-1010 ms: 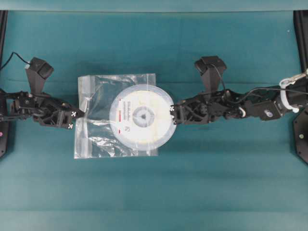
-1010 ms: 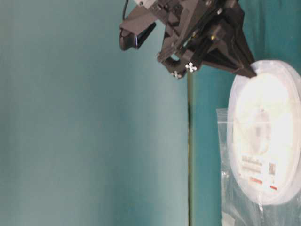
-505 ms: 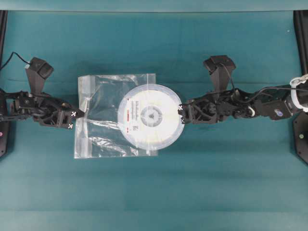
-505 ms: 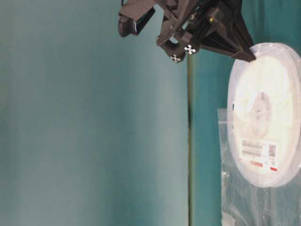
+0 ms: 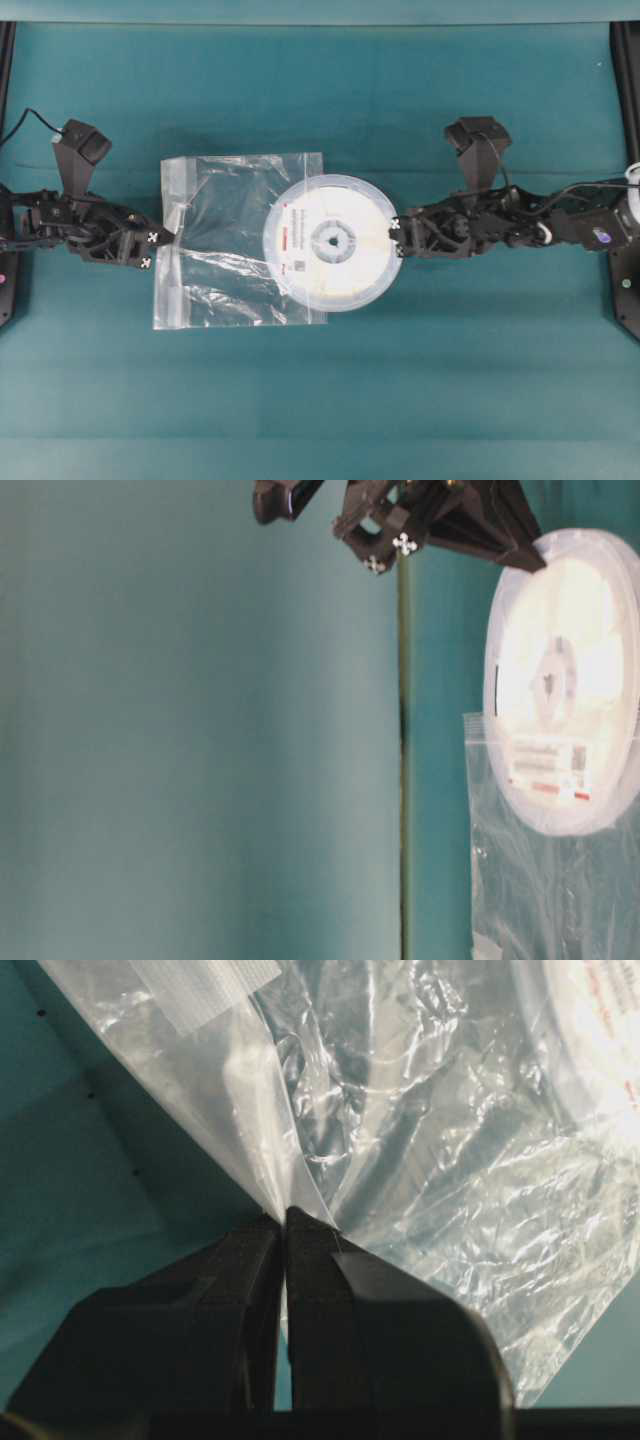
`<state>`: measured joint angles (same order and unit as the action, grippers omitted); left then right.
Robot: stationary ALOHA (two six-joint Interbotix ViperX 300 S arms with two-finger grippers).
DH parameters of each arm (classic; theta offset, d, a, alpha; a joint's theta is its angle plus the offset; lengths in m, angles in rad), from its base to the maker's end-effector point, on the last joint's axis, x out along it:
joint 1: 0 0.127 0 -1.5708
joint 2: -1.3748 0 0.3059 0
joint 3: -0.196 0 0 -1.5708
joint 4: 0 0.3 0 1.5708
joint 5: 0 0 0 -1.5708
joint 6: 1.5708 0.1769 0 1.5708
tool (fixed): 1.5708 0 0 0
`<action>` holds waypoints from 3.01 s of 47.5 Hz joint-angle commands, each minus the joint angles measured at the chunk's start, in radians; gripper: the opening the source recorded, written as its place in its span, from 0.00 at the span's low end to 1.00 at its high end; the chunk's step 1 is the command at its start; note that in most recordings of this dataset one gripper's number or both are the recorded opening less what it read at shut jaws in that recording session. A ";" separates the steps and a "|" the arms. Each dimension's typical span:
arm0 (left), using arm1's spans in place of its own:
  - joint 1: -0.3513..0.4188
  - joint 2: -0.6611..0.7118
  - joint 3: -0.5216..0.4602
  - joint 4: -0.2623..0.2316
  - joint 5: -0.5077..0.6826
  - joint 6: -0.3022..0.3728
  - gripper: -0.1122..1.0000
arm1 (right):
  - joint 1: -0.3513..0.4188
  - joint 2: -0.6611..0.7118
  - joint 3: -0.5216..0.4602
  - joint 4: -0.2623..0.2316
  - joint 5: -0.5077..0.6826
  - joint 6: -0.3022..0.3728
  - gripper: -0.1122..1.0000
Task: Take out the reel from the clear zip bag.
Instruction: 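Pull the reel rightward out of the bag with the right gripper, then slide the reel further right and set it on the table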
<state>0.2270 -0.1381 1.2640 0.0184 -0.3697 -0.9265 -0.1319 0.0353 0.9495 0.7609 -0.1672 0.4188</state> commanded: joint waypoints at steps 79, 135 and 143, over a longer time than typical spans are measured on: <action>0.000 -0.006 -0.006 0.003 0.003 0.005 0.08 | 0.002 -0.206 0.227 0.055 0.006 0.005 0.14; -0.002 -0.006 -0.014 0.003 0.003 0.005 0.08 | -0.002 -0.239 0.262 0.074 0.006 0.006 0.14; 0.000 -0.006 -0.014 0.003 0.002 0.005 0.08 | -0.003 -0.241 0.255 0.083 0.012 0.008 0.22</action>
<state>0.2270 -0.1396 1.2609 0.0184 -0.3636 -0.9235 -0.1350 -0.2025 1.2149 0.8376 -0.1565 0.4188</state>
